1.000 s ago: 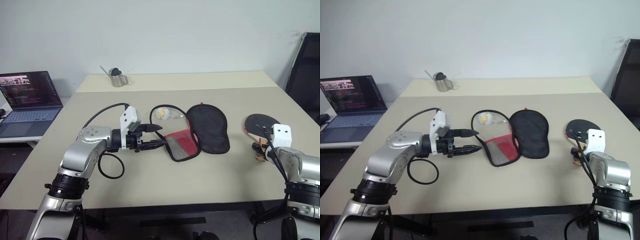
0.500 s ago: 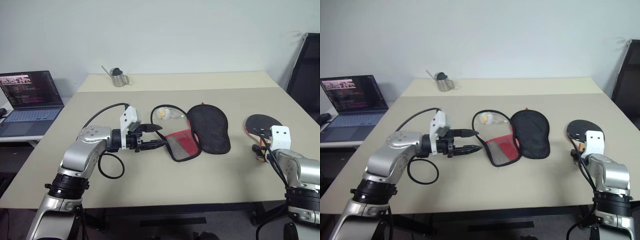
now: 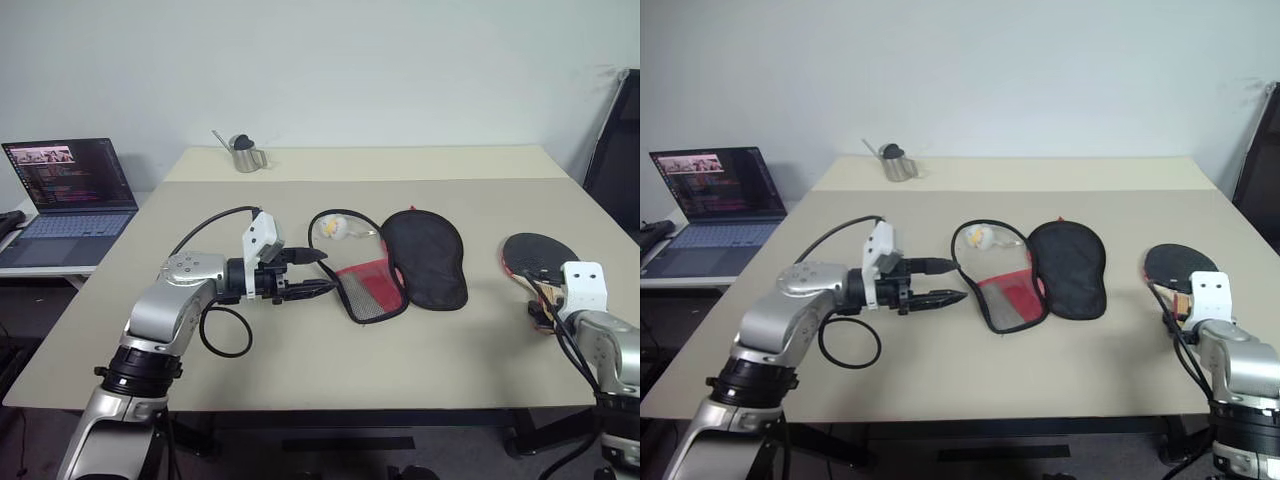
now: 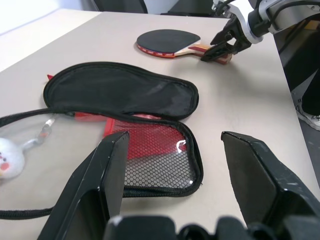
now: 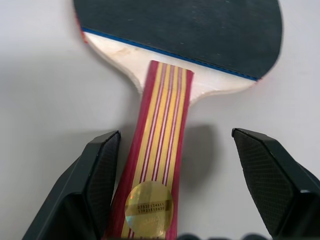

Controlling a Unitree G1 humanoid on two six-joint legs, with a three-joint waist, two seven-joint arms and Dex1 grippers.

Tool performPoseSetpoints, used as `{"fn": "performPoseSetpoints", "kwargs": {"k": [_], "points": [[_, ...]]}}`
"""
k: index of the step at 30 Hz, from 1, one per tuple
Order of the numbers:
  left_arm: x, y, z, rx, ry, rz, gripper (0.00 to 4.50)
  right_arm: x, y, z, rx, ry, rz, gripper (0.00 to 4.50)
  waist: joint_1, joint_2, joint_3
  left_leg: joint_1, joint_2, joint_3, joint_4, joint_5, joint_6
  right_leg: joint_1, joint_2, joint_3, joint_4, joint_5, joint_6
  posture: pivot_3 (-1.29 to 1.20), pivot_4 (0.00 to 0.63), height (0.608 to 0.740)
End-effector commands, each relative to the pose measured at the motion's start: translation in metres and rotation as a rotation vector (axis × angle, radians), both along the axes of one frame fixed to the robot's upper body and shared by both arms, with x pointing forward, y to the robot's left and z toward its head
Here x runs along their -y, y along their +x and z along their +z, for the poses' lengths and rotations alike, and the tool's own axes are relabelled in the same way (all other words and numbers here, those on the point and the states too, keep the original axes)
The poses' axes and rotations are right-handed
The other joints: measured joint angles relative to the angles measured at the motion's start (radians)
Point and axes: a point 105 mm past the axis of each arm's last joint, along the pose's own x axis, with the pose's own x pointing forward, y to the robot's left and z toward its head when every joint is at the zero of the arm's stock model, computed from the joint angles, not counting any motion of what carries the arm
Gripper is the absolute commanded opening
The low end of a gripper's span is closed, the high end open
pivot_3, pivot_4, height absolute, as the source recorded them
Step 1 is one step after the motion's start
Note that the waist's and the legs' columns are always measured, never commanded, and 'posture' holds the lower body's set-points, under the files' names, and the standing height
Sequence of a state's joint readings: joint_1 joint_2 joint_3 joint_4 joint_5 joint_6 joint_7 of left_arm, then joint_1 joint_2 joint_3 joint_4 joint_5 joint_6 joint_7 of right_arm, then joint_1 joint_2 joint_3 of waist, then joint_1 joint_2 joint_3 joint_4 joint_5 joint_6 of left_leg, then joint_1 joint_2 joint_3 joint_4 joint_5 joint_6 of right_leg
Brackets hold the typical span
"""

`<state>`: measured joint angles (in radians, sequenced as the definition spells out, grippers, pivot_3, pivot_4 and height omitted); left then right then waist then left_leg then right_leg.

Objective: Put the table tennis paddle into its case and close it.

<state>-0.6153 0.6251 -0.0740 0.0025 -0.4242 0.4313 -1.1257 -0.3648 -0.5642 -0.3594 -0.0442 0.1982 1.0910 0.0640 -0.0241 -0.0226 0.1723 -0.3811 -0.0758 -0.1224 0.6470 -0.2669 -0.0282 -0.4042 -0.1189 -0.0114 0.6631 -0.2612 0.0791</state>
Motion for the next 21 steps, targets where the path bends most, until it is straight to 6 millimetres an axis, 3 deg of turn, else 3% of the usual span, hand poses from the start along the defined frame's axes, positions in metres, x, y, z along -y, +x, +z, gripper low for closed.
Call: {"fn": "performPoseSetpoints", "kwargs": {"k": [1, 4, 7, 10, 21], "points": [[0.004, -0.002, 0.015, 0.052, -0.02, -0.03, 3.21, 0.002, -0.002, 0.004, 0.033, 0.073, -0.031, 3.78, -0.001, 0.0, 0.0, 0.0, 0.0, 0.0, 0.0, 0.0, 0.0, 0.0, 0.0, 0.0, 0.0, 0.0, 0.0, 0.0, 0.15, 0.74], [0.006, -0.005, 0.02, 0.045, -0.045, -0.056, 3.21, -0.019, 0.009, 0.006, 0.071, 0.176, 0.028, 3.78, -0.008, 0.0, 0.0, 0.0, 0.0, 0.0, 0.0, 0.0, 0.0, 0.0, 0.0, 0.0, 0.0, 0.0, 0.0, 0.0, 0.15, 0.74], [0.008, -0.011, 0.033, 0.032, -0.114, -0.096, 3.21, -0.025, 0.018, 0.01, 0.099, 0.206, 0.042, 3.78, -0.016, 0.0, 0.0, 0.001, 0.0, 0.001, 0.0, 0.0, 0.0, 0.0, 0.001, 0.001, 0.001, 0.0, 0.0, 0.0, 0.15, 0.74], [0.012, -0.015, 0.045, 0.029, -0.156, -0.123, 3.21, -0.02, 0.028, 0.009, 0.104, 0.177, 0.04, 3.78, -0.019, 0.0, 0.0, 0.001, 0.0, 0.001, 0.0, 0.0, 0.0, 0.0, 0.001, 0.001, 0.001, 0.0, 0.0, 0.0, 0.15, 0.74], [0.009, -0.014, 0.037, 0.03, -0.112, -0.097, 3.21, -0.001, 0.038, -0.009, 0.048, 0.117, 0.004, 3.78, -0.019, -0.003, -0.002, 0.001, 0.0, 0.002, 0.001, 0.0, 0.0, 0.001, 0.001, 0.001, 0.001, 0.001, 0.0, 0.0, 0.15, 0.74]]}}
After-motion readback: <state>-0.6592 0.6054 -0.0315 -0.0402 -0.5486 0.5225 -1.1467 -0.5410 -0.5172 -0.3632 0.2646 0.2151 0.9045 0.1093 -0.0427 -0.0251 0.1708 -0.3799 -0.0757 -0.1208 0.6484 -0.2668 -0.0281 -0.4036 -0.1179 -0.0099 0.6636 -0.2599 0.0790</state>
